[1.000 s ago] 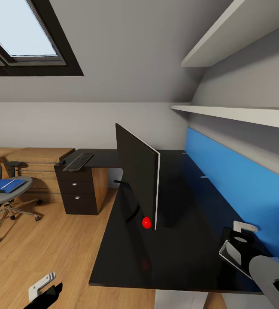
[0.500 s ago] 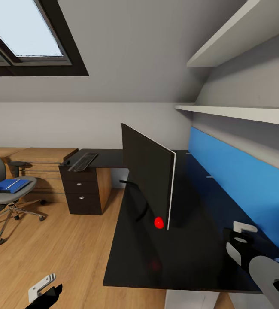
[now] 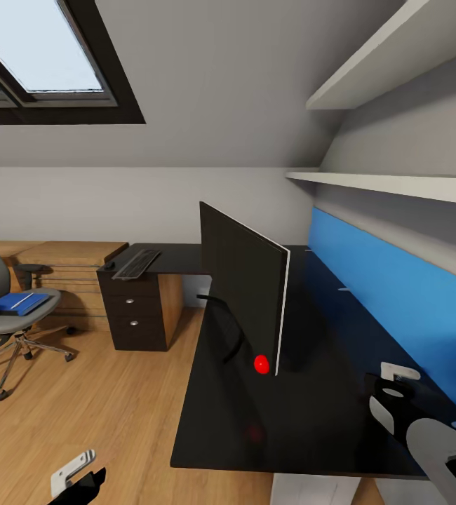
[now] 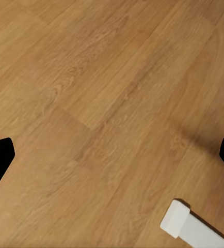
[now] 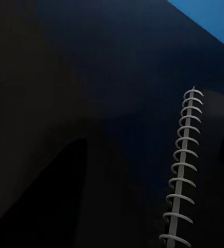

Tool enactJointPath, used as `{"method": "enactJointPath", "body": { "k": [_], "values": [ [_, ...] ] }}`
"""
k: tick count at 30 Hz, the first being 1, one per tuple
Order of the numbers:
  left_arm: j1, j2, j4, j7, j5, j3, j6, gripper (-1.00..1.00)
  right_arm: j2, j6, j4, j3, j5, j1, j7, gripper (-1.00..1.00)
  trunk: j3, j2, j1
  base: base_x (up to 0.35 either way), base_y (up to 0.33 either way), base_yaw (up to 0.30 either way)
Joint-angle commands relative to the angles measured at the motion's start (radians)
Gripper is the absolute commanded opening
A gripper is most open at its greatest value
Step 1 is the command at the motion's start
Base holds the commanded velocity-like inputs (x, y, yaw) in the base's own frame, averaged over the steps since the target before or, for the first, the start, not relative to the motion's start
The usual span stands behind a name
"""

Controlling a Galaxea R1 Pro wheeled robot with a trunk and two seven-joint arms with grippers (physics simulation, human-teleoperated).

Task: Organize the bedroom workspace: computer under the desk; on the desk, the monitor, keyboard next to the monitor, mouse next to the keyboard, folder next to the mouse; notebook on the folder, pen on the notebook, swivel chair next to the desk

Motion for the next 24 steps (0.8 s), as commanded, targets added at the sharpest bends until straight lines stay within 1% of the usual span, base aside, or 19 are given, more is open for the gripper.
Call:
{"method": "enactJointPath", "body": {
  "k": [1,24],
  "values": [
    [-0.001,0.001,-0.002,0.007,0.004,-0.005,0.0,1.0,0.0,0.002,0.04,0.0,-0.022,0.0,-0.002,1.0,-0.001,-0.001,0.0,0.0,0.0,0.0],
    [-0.001,0.001,-0.002,0.007,0.004,-0.007,0.0,1.0,0.0,0.001,0.04,0.001,-0.021,0.0,-0.002,1.0,-0.001,-0.001,0.0,0.0,0.002,0.0]
  ]
}}
